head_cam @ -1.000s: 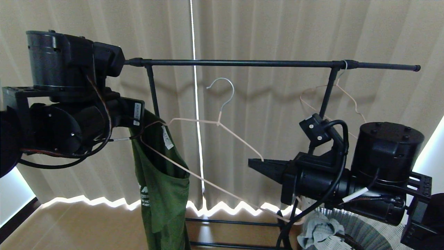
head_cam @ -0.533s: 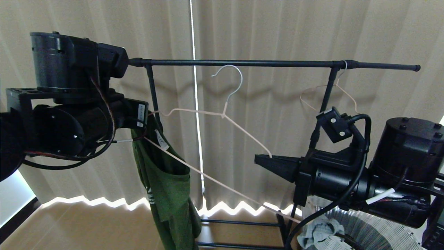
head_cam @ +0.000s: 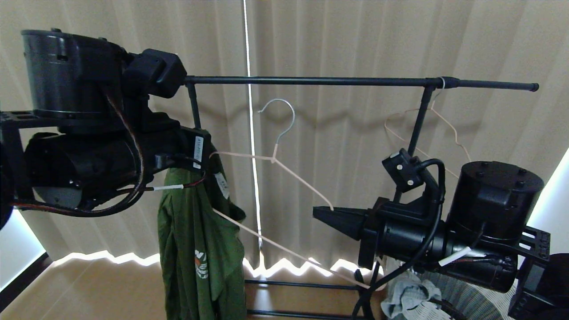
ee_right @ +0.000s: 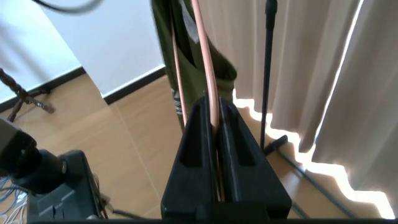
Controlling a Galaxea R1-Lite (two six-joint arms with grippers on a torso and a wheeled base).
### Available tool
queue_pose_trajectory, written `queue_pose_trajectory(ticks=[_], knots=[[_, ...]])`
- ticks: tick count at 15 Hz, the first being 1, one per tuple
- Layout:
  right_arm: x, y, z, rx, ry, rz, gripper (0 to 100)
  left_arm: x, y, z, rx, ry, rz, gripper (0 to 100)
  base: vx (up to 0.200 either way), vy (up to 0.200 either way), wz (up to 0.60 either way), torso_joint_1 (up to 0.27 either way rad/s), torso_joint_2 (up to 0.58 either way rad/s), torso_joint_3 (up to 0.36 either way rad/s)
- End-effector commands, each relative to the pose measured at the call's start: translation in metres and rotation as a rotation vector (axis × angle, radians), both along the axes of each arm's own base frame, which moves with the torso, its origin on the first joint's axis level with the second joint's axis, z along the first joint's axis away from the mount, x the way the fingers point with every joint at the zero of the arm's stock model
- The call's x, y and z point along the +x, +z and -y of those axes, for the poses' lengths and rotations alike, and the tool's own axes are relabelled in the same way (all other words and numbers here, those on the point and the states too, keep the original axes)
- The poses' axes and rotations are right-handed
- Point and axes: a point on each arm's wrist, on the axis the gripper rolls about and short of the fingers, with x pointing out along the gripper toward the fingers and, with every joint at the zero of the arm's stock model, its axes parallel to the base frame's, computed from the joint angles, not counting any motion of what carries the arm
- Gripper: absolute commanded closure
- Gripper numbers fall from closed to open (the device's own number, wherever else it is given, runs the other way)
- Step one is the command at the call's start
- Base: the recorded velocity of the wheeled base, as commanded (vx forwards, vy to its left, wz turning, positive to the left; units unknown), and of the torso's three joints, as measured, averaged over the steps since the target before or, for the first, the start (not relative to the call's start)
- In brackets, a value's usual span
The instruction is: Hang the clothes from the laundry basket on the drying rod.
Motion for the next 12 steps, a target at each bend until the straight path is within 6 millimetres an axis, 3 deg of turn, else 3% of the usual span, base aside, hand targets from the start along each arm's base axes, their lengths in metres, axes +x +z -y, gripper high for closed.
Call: queue_pose_trajectory(ticks=[1, 4, 12], knots=[[0.002, -0.006, -0.003, -0.010, 0.023, -0.019, 100, -0.007, 0.002, -0.003, -0.019, -0.062, 0.002, 100, 0.000, 0.000, 0.00, 0.000, 0.00, 0.000], [0.006, -0.008, -0.006, -0.013, 0.026, -0.019, 100, -0.010, 0.004, -0.001, -0.033, -0.105, 0.003, 100, 0.000, 0.000, 0.00, 0.000, 0.00, 0.000], [0.024, -0.006, -0.025, 0.014, 0.034, -0.002, 100, -0.042, 0.013, 0.028, -0.089, -0.335, 0.015, 100, 0.000, 0.000, 0.00, 0.000, 0.00, 0.000]])
